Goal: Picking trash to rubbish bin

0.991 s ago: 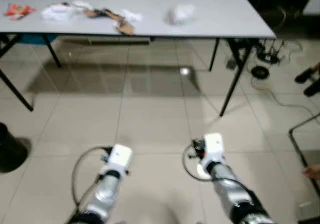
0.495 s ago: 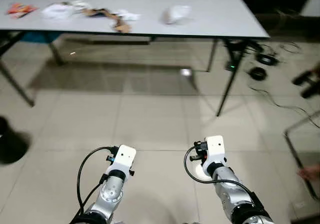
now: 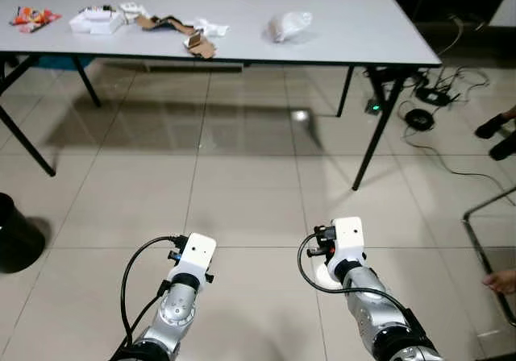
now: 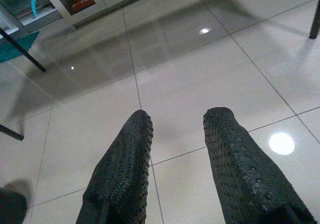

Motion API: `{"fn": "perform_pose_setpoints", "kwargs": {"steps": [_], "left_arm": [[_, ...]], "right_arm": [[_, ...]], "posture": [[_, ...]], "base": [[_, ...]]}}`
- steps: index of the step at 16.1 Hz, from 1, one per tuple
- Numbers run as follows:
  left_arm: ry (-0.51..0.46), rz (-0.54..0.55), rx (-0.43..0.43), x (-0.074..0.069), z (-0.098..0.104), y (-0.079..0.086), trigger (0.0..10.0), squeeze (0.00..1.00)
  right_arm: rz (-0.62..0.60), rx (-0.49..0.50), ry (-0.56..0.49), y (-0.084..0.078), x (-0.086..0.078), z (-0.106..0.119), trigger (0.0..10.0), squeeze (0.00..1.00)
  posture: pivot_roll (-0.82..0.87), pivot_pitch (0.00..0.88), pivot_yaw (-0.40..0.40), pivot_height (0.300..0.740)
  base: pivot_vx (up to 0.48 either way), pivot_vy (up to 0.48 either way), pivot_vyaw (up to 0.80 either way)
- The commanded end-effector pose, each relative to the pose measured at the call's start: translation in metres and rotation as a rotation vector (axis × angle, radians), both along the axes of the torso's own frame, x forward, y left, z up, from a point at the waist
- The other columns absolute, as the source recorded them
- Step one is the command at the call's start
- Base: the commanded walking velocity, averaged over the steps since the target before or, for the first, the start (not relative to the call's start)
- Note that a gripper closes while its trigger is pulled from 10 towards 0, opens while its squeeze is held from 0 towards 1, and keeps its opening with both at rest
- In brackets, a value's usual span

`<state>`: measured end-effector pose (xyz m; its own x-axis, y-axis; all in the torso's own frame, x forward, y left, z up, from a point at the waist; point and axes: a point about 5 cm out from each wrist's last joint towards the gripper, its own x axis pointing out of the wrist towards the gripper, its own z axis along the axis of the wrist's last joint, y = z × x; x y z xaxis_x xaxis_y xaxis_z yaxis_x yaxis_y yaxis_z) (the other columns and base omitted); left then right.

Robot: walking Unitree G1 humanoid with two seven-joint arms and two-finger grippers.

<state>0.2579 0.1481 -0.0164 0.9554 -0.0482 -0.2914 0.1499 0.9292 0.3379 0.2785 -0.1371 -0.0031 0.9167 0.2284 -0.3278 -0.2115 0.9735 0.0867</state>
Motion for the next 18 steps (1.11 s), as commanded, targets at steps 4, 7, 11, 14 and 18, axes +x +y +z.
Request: {"fn": "perform_pose_setpoints", "kwargs": {"steps": [4, 7, 11, 14, 18], "left_arm": [[-0.246, -0.052, -0.035, 0.036, 0.048, -0.010, 10.0, 0.00], [-0.431, -0.086, -0.081, 0.062, 0.095, -0.020, 10.0, 0.00], [-0.552, -0.122, -0.110, 0.074, 0.129, -0.025, 10.0, 0.00], [-0.614, -0.117, -0.076, 0.079, 0.147, -0.025, 10.0, 0.00], [-0.597, -0.126, -0.110, 0.077, 0.150, -0.033, 10.0, 0.00]], "right_arm": [[-0.081, 0.040, -0.285, -0.009, 0.030, 0.052, 10.0, 0.00], [-0.080, 0.027, -0.384, -0.012, 0.043, 0.078, 10.0, 0.00], [-0.063, 0.026, -0.480, -0.010, 0.050, 0.104, 10.0, 0.00], [-0.057, 0.033, -0.523, -0.008, 0.053, 0.118, 10.0, 0.00], [-0.043, 0.042, -0.512, -0.005, 0.050, 0.120, 10.0, 0.00]], "posture": [[-0.04, 0.064, 0.017, 0.740], [-0.05, 0.064, 0.021, 0.740], [-0.05, 0.062, 0.023, 0.740], [-0.05, 0.060, 0.024, 0.740], [-0.05, 0.060, 0.027, 0.740]], "base": [[0.385, 0.000, 0.00], [0.386, 0.000, 0.00], [0.422, 0.000, 0.00], [0.471, 0.000, 0.00], [0.472, 0.000, 0.00]]}}
